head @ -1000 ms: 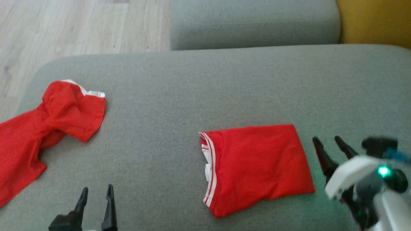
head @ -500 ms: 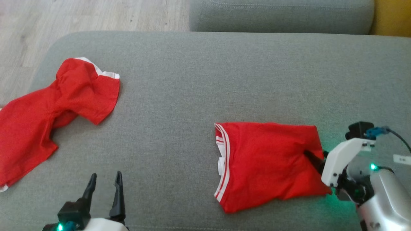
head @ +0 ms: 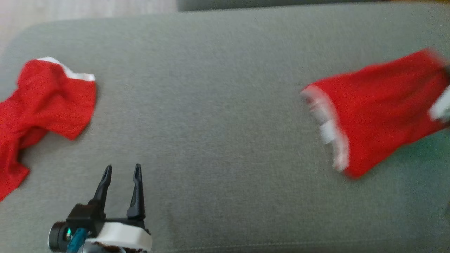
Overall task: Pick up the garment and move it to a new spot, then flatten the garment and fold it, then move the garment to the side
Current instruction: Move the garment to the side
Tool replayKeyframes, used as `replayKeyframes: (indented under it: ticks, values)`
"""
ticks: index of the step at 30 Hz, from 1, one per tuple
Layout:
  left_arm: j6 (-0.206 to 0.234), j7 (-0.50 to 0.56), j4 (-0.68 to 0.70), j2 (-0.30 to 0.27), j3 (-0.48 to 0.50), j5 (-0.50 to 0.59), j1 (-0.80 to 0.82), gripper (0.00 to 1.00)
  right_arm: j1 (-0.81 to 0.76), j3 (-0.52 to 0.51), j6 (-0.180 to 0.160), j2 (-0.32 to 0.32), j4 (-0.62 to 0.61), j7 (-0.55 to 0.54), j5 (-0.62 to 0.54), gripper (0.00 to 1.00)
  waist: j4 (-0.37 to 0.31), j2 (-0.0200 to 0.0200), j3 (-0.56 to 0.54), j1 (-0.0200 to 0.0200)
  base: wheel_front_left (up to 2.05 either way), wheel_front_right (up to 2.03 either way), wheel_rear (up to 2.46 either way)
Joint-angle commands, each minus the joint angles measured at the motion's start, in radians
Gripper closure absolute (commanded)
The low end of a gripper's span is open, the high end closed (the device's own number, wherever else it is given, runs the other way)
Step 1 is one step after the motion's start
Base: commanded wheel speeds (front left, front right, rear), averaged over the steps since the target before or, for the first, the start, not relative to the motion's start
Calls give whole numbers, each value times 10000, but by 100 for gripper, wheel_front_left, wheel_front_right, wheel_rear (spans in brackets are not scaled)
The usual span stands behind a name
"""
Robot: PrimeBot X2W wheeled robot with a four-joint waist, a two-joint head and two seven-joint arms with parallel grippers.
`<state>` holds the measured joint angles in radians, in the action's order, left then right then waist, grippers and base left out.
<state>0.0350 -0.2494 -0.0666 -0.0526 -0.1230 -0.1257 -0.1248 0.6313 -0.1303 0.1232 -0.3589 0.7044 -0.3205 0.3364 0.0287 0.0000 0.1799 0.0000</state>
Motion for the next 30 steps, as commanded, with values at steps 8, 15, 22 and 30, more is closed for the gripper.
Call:
replayKeyframes:
  ticks: [8, 15, 22, 30]
  values:
    - [-7, -124, 678, 24, -38, 358, 675, 0, 1878, -1529, 75, -1658, 1195, 1293, -1489, 100, -437, 0, 1170, 0, 0, 0, 0]
    - [34, -124, 902, -72, 88, 507, 589, 0, 2325, -3054, 75, -1964, 1847, 1958, -3342, 100, -308, 0, 1350, 0, 0, 0, 0]
    - [82, -124, 993, -66, 173, 491, 581, 0, 2408, -3577, 75, -1647, 1495, 3205, -5206, 0, -315, 0, 1354, 0, 0, 0, 0]
    - [231, -124, 957, -24, 243, 235, 592, 0, 1769, -2486, 75, -867, 554, 5049, -4682, 0, -393, 0, 621, 0, 0, 0, 0]
